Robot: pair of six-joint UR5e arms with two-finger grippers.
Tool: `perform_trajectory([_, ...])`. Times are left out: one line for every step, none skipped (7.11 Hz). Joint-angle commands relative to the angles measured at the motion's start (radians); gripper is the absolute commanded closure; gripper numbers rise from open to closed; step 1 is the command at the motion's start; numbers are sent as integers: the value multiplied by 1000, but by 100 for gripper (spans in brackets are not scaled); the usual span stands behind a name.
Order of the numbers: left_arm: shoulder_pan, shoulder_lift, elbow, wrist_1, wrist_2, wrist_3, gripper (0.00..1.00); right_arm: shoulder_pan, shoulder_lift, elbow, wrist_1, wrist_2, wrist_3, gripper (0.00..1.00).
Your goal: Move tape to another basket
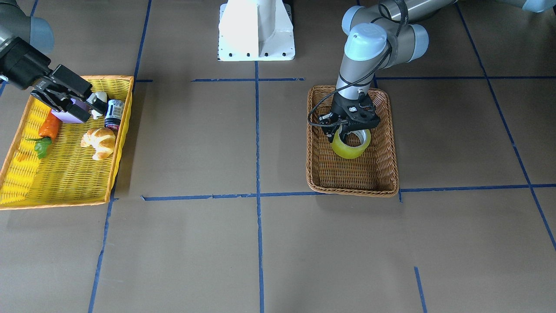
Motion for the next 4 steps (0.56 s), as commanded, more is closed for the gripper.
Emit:
perform_trajectory([-110,2,-125,84,-27,91,0,48,1,3,-91,9,-96,0])
perform_trajectory([-183,5,-213,206,-70,271,0,77,-2,4,-181,23,-250,0])
perform_trajectory([-295,23,-247,282,-144,431,0,129,-28,6,-311,60,-454,0])
perform_trajectory([-437,78,-244,299,-300,619,0,167,-87,17,-415,66,-694,0])
